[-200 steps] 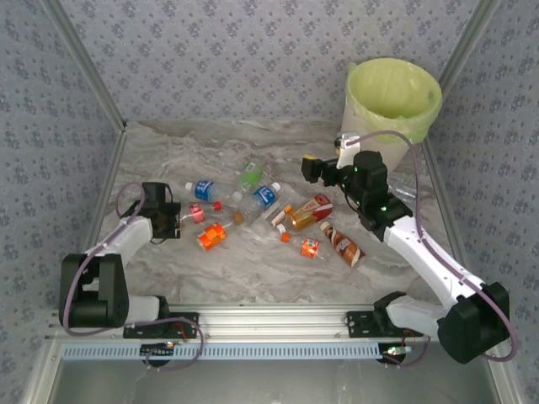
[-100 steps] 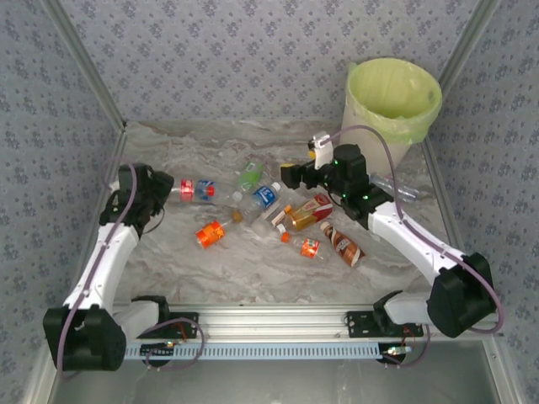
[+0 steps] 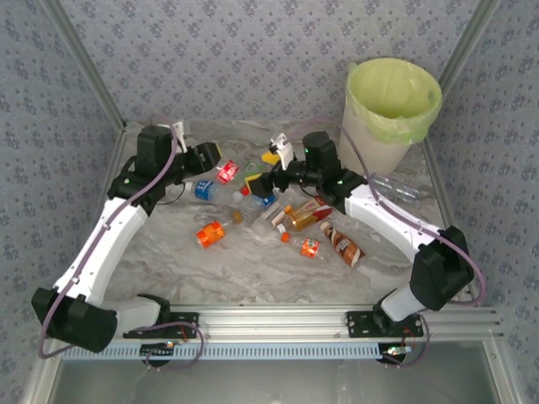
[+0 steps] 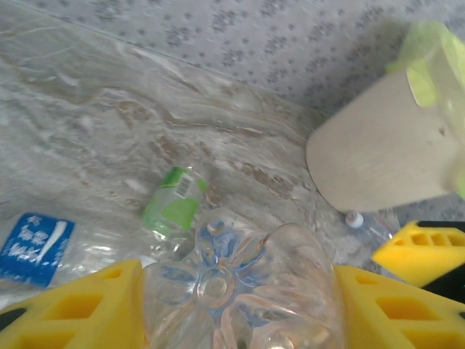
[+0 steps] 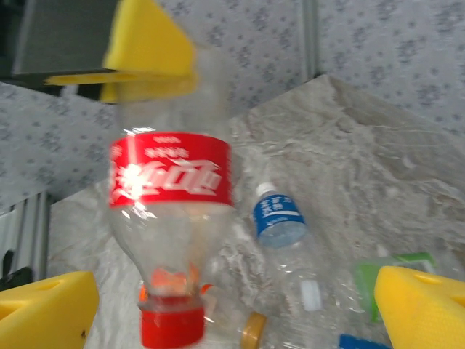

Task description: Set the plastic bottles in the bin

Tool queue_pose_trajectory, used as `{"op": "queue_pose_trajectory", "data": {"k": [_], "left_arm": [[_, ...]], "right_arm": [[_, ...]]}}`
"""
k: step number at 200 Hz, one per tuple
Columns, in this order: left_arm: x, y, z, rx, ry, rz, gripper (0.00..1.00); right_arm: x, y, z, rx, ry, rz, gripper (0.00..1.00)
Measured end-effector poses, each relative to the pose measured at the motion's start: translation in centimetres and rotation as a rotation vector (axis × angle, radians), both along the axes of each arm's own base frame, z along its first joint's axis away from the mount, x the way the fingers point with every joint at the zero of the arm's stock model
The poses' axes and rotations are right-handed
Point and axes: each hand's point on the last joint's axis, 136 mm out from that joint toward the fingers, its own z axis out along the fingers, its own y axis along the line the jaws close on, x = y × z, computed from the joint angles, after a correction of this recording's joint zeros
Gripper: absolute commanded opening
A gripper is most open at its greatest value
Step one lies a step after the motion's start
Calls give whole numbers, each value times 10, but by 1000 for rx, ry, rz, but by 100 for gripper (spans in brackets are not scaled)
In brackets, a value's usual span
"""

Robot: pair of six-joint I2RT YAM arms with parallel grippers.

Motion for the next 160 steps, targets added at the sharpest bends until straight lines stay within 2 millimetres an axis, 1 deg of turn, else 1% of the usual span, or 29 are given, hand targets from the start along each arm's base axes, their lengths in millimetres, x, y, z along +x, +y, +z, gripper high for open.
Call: {"op": "queue_pose_trajectory", "data": {"k": [18, 34, 56, 63, 75, 79, 80, 82, 83, 84, 97, 103, 121, 139, 160], "left_arm": [[2, -14, 1, 14, -8, -58, 40], [2, -20, 1, 18, -9, -86, 40], [2, -24, 1, 14, -9, -105, 40], [2, -24, 1, 12, -12, -107, 40], [3, -25, 3, 8, -19, -109, 40], [3, -25, 4, 7, -23, -109, 40], [4, -25, 4, 7, -24, -109, 40], [4, -25, 5, 6, -26, -109, 40], [4, -25, 5, 6, -27, -109, 40], [4, -25, 5, 6, -27, -109, 40], [5, -26, 8, 1, -40, -109, 40], [6, -26, 9, 0, -45, -108, 40], [7, -26, 11, -3, -52, -109, 40], [7, -27, 11, -4, -56, -109, 40], [8, -27, 12, -4, -60, -108, 40]], "right_arm": [[-7, 9, -1, -20, 6, 54, 100], [-11, 15, -5, -40, 19, 93, 100], [-14, 21, -20, -75, 56, 132, 97], [-15, 22, -25, -85, 71, 141, 94], [-16, 25, -36, -108, 97, 153, 86], [-16, 25, -39, -114, 100, 159, 82], [-16, 26, -40, -117, 106, 158, 80], [-16, 26, -41, -117, 109, 158, 78], [-16, 26, -42, -121, 111, 159, 75], [-16, 26, -43, -123, 111, 161, 75], [-17, 27, -52, -139, 134, 165, 60], [-17, 27, -56, -146, 149, 163, 56], [-17, 28, -57, -146, 154, 164, 48], [-16, 29, -55, -138, 146, 162, 33], [-15, 29, -55, -135, 149, 155, 20]]}}
